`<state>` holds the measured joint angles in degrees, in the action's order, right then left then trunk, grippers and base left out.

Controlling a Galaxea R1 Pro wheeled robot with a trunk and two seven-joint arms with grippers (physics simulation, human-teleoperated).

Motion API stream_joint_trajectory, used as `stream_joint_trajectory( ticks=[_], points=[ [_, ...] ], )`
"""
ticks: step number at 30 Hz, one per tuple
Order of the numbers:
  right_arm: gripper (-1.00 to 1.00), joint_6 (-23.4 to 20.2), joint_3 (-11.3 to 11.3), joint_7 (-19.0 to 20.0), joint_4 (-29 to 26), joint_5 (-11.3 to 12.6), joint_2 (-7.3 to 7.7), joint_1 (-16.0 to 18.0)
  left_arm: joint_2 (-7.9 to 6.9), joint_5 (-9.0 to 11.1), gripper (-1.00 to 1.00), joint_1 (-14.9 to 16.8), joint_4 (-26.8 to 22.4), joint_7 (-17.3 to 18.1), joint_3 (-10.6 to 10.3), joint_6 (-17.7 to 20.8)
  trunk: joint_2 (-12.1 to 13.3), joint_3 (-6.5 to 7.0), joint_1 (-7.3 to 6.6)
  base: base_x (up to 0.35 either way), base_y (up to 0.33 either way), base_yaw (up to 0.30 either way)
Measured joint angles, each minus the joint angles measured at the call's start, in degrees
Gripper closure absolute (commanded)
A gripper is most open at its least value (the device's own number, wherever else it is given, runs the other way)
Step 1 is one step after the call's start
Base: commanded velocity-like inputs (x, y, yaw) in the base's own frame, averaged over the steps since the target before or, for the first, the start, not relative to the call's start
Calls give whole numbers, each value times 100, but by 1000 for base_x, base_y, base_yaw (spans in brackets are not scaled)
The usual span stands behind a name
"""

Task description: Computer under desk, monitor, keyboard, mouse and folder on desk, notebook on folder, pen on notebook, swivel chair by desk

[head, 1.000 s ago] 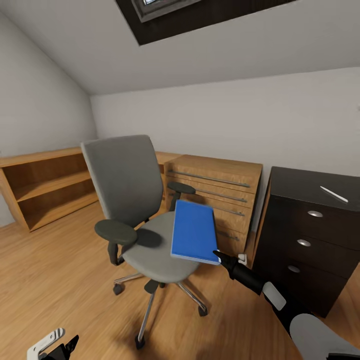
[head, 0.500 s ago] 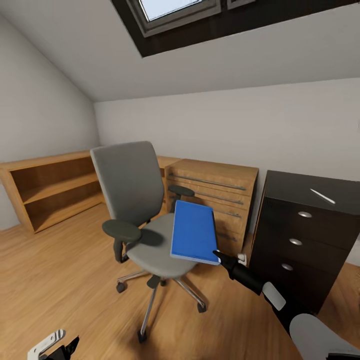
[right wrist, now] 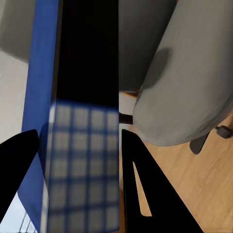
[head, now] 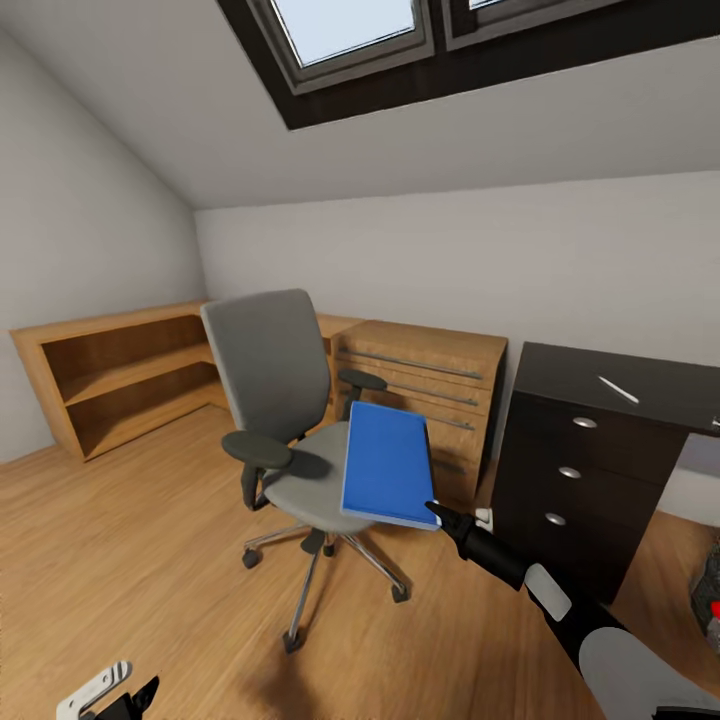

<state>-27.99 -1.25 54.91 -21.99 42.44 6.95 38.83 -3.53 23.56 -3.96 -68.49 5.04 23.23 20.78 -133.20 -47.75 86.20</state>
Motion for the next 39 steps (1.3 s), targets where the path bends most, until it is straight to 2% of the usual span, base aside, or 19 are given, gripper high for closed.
stream_joint_trajectory(
  ticks=[8,13,16,19,24,32,39],
  points=[
    [100,-8,1,-235,-32,-7,3,0,13,-7,-100,0,177,-11,-31,-19,321,144,-177,-16,0,0],
    [100,-61,-7,-288,-196,-7,9,0,21,-7,-100,0,310,-19,-68,-326,521,233,-286,-2,0,0],
    [100,-230,-9,-318,-257,-13,13,0,34,-15,-100,0,449,-23,-110,-559,642,287,-352,0,0,0],
    [100,-399,-13,-429,-359,-15,27,0,78,-20,-100,0,533,-34,-235,-754,762,341,-418,0,0,0],
    [100,-494,-7,-645,-592,-16,37,0,117,-29,-100,0,568,-43,-305,-834,962,431,-528,0,0,0],
    [100,-956,-9,-790,-843,-70,51,0,130,-33,-100,0,856,-43,-335,-922,1283,574,-704,0,0,0],
    [100,-1075,-14,-803,-1050,-404,53,0,133,-58,-100,1,1310,-31,-342,-1725,1564,700,-858,0,0,0]
  ],
)
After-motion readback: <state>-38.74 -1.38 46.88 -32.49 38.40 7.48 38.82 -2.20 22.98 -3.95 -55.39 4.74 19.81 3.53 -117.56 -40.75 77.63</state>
